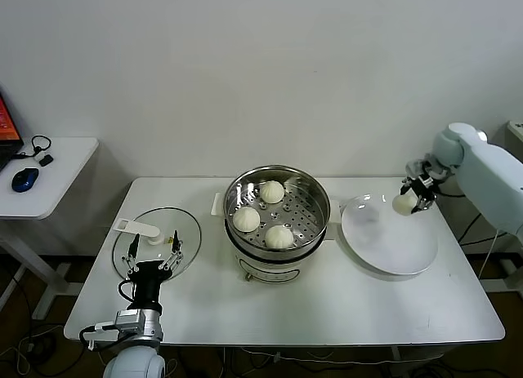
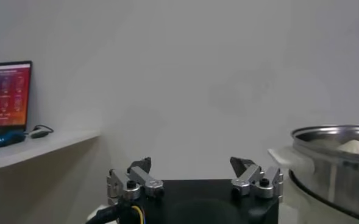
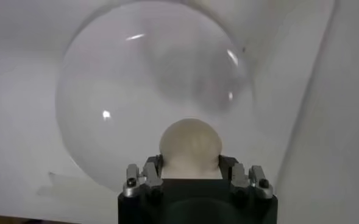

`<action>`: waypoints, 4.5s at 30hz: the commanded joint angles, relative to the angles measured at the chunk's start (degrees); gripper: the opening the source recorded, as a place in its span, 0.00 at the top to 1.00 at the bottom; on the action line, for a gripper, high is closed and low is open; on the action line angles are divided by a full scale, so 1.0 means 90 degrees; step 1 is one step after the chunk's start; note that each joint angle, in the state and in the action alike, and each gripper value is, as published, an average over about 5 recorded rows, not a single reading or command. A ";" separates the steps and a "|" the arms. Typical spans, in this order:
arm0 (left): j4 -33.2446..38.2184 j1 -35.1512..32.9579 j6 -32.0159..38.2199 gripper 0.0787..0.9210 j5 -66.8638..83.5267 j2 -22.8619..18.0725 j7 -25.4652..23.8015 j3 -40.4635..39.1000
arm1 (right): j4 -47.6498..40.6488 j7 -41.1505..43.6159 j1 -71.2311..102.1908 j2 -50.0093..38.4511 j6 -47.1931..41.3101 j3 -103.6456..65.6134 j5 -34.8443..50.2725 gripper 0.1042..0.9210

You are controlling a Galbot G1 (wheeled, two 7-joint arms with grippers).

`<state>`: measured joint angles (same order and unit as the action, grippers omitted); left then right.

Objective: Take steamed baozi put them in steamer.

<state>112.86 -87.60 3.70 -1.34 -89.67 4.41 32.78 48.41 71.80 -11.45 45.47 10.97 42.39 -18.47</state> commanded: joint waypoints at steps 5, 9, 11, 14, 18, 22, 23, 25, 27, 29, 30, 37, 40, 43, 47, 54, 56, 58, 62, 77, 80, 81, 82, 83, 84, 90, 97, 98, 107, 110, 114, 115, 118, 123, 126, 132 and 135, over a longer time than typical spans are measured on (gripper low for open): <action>-0.0002 -0.0020 0.0008 0.12 -0.0023 -0.0012 0.0001 0.0015 | 0.1697 0.0131 -0.2312 0.0028 -0.0612 0.1994 0.2549 0.37; 0.0004 -0.0021 0.0009 0.12 -0.0030 -0.0020 0.0001 0.0000 | 0.1959 0.0113 -0.2695 0.0172 -0.0971 0.2317 0.3073 0.37; 0.0007 -0.0018 0.0008 0.12 -0.0035 -0.0029 0.0001 -0.0010 | 0.2089 0.0095 -0.2836 0.0236 -0.1170 0.2482 0.3315 0.37; -0.0001 -0.0005 0.0009 0.12 -0.0051 -0.0048 0.0000 -0.0031 | 0.2286 0.0041 -0.3011 0.0338 -0.1509 0.2727 0.3786 0.37; -0.0020 0.0014 0.0019 0.12 -0.0088 -0.0079 0.0000 -0.0063 | 0.2563 -0.0076 -0.3247 0.0511 -0.1895 0.3113 0.4307 0.37; -0.0012 0.0027 0.0025 0.12 -0.0098 -0.0110 0.0002 -0.0084 | 0.2723 -0.0170 -0.3234 0.0708 -0.2118 0.3347 0.4459 0.37; -0.0005 0.0027 0.0025 0.12 -0.0099 -0.0117 0.0002 -0.0085 | 0.2737 -0.0191 -0.3193 0.0753 -0.2158 0.3379 0.4465 0.37; 0.0005 0.0023 0.0029 0.12 -0.0099 -0.0125 0.0003 -0.0081 | 0.2740 -0.0239 -0.3060 0.0845 -0.2237 0.3411 0.4452 0.37; 0.0004 0.0013 0.0034 0.12 -0.0099 -0.0126 0.0004 -0.0071 | 0.2707 -0.0278 -0.2916 0.0930 -0.2296 0.3428 0.4424 0.37; -0.0001 0.0001 0.0042 0.12 -0.0098 -0.0115 0.0005 -0.0062 | 0.2656 -0.0308 -0.2778 0.0997 -0.2339 0.3441 0.4381 0.37; -0.0001 -0.0004 0.0043 0.12 -0.0095 -0.0106 0.0005 -0.0056 | 0.2624 -0.0322 -0.2703 0.1032 -0.2358 0.3449 0.4354 0.37; 0.0002 0.0060 0.0007 0.12 -0.0072 -0.0085 0.0009 -0.0043 | 0.2398 -0.0394 -0.2255 0.1276 -0.2452 0.3447 0.4229 0.37; -0.0011 0.0095 -0.0013 0.12 -0.0068 -0.0092 0.0009 -0.0050 | 0.2321 -0.0402 -0.2136 0.1353 -0.2457 0.3433 0.4205 0.37; -0.0037 0.0127 -0.0024 0.12 -0.0068 -0.0093 0.0009 -0.0054 | 0.2252 -0.0402 -0.2047 0.1402 -0.2454 0.3424 0.4180 0.37; -0.0076 0.0159 -0.0031 0.12 -0.0062 -0.0088 0.0009 -0.0049 | 0.2147 -0.0400 -0.1949 0.1445 -0.2442 0.3405 0.4129 0.37; -0.0106 0.0174 -0.0028 0.12 -0.0042 -0.0084 0.0009 -0.0046 | 0.2037 -0.0391 -0.1891 0.1459 -0.2417 0.3405 0.4059 0.37; -0.0107 0.0177 -0.0028 0.12 -0.0042 -0.0084 0.0009 -0.0050 | 0.2035 -0.0390 -0.1875 0.1452 -0.2414 0.3407 0.4032 0.37; -0.0107 0.0176 -0.0028 0.12 -0.0043 -0.0085 0.0008 -0.0053 | 0.2031 -0.0393 -0.1851 0.1448 -0.2414 0.3398 0.4006 0.37; -0.0104 0.0163 -0.0023 0.12 -0.0043 -0.0084 0.0008 -0.0054 | 0.2004 -0.0404 -0.1813 0.1444 -0.2394 0.3365 0.3951 0.37; -0.0113 0.0180 -0.0035 0.12 -0.0044 -0.0079 0.0007 -0.0062 | 0.1929 -0.0474 -0.1699 0.1444 -0.2336 0.3265 0.3818 0.37; -0.0118 0.0182 -0.0036 0.12 -0.0045 -0.0081 0.0007 -0.0064 | 0.1934 -0.0466 -0.1699 0.1454 -0.2331 0.3261 0.3822 0.34; -0.0120 0.0180 -0.0036 0.12 -0.0046 -0.0081 0.0007 -0.0063 | 0.1938 -0.0458 -0.1703 0.1454 -0.2328 0.3258 0.3829 0.32; -0.0120 0.0178 -0.0035 0.12 -0.0046 -0.0081 0.0006 -0.0062 | 0.1943 -0.0449 -0.1712 0.1452 -0.2324 0.3255 0.3837 0.29; -0.0121 0.0176 -0.0035 0.12 -0.0046 -0.0080 0.0006 -0.0061 | 0.1947 -0.0439 -0.1728 0.1451 -0.2318 0.3252 0.3847 0.25; -0.0122 0.0176 -0.0035 0.12 -0.0046 -0.0078 0.0005 -0.0060 | 0.1952 -0.0427 -0.1749 0.1449 -0.2310 0.3253 0.3856 0.22; -0.0122 0.0178 -0.0040 0.12 -0.0046 -0.0073 0.0005 -0.0062 | 0.1995 -0.0405 -0.1866 0.1395 -0.2275 0.3202 0.3975 0.12; -0.0119 0.0178 -0.0042 0.12 -0.0045 -0.0071 0.0006 -0.0065 | 0.2386 -0.0404 -0.2139 0.1078 -0.2277 0.3003 0.4349 0.12; -0.0113 0.0178 -0.0044 0.12 -0.0045 -0.0070 0.0006 -0.0066 | 0.2449 -0.0416 -0.2179 0.1005 -0.2277 0.2945 0.4412 0.12; 0.0002 0.0180 -0.0100 0.12 -0.0052 -0.0072 -0.0010 -0.0074 | 0.3006 -0.0976 -0.1756 0.0025 -0.2295 0.1642 0.4800 0.12; 0.0034 0.0171 -0.0111 0.12 -0.0065 -0.0062 -0.0020 -0.0079 | 0.3311 -0.1296 -0.1263 -0.0447 -0.2300 0.0986 0.4769 0.12; 0.0072 0.0139 -0.0112 0.12 -0.0074 -0.0035 -0.0026 -0.0079 | 0.3821 -0.1829 -0.0185 -0.1080 -0.2336 -0.0286 0.4715 0.12; 0.0084 0.0130 -0.0113 0.12 -0.0078 -0.0033 -0.0027 -0.0080 | 0.3983 -0.2003 0.0176 -0.1241 -0.2360 -0.0699 0.4705 0.12; 0.0106 0.0101 -0.0118 0.12 -0.0099 -0.0024 -0.0030 -0.0088 | 0.4480 -0.2631 0.1277 -0.1688 -0.2422 -0.1895 0.4576 0.12; 0.0098 0.0060 -0.0108 0.12 -0.0139 -0.0037 -0.0025 -0.0120 | 0.5010 -0.3904 0.3192 -0.2118 -0.2188 -0.3632 0.4564 0.12; 0.0095 0.0035 -0.0095 0.12 -0.0182 -0.0065 -0.0021 -0.0164 | 0.5060 -0.4483 0.4152 -0.2064 -0.1994 -0.4528 0.4654 0.12; 0.0120 0.0001 -0.0089 0.12 -0.0235 -0.0108 -0.0013 -0.0178 | 0.5147 -0.4928 0.5978 -0.1518 -0.1555 -0.6331 0.4612 0.12; 0.0139 -0.0016 -0.0090 0.12 -0.0239 -0.0116 -0.0009 -0.0168 | 0.5164 -0.5062 0.6694 -0.1187 -0.1299 -0.6987 0.4611 0.12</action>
<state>113.91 -87.57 2.79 -3.22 -90.50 4.27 31.33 90.38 38.48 16.89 32.59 -6.62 11.06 23.13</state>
